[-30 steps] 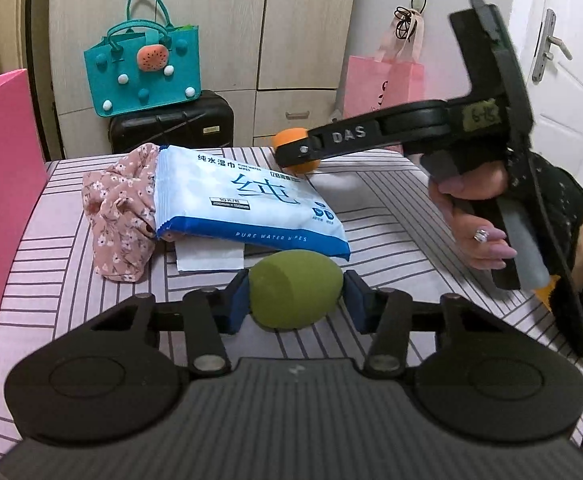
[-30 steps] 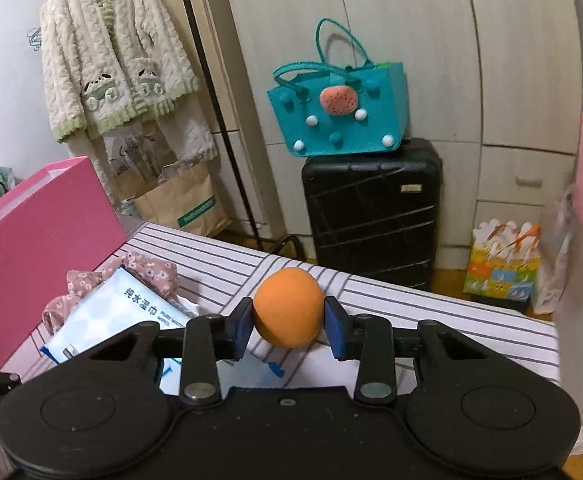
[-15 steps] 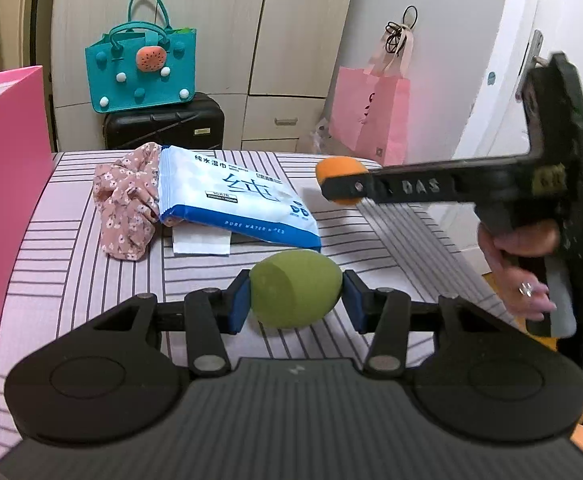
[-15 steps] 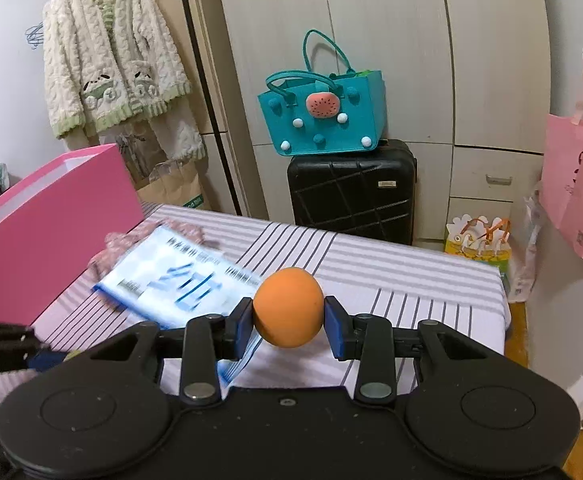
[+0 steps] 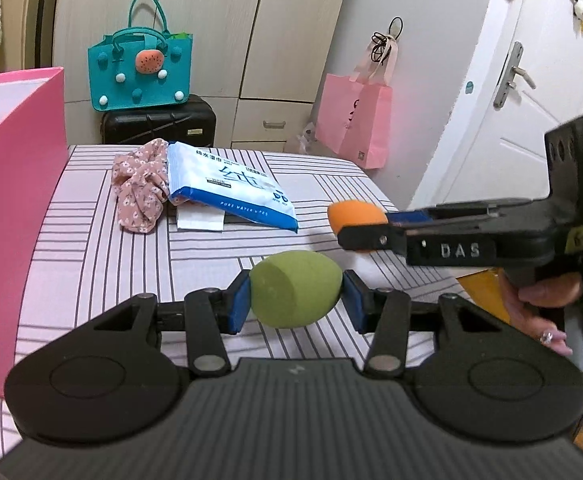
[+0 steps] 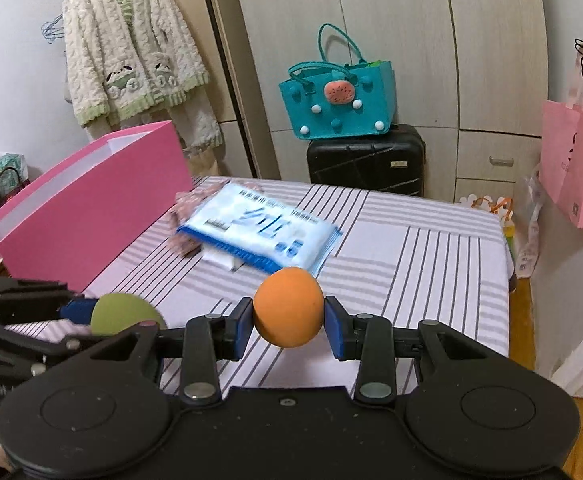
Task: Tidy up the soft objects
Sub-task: 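Lift the green sponge with the left tool while the right tool carries the orange ball toward the box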
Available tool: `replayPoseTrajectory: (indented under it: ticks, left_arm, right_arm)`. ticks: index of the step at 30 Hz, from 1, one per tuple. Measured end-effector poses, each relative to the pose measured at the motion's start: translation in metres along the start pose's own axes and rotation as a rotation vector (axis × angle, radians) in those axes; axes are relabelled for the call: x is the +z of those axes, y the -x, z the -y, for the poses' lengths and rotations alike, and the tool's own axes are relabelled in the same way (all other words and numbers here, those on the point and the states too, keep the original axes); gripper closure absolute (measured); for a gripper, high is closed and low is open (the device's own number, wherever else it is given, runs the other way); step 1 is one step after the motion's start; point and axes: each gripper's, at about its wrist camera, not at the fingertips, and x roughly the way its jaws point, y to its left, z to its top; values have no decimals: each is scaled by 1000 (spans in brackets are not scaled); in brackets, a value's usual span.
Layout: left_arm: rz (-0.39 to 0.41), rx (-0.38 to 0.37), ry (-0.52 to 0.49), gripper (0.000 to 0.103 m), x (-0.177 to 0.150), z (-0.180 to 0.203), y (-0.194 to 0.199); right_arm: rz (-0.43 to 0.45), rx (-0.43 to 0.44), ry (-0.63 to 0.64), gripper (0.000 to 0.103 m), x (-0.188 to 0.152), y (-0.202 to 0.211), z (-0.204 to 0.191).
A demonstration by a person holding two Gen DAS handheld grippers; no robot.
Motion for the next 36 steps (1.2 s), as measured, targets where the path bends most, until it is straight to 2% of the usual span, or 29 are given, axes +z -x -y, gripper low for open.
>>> replayPoseTrajectory:
  ticks: [10,20,24,31,36]
  left_arm:
    - [-25,-33,41,56,-10,-11,30]
    - [-75,-39,24,56,-18,-21,60]
    - [-64,-10,-11,56,-20,-21,77]
    - [-111,-51,-23,56,-5,-32,114]
    - [-93,-52,-31,56,8,-47,145]
  right_arm:
    - [-54,41,-20,60,-21,23,-26]
    - [-165,118,-88,60,-33,32,-51]
    - [-197,155,-95,60,-31,39,-64]
    - [-232,231,-71,60,-13,57,-89]
    - [-224,277,-30,59,1,65,-109]
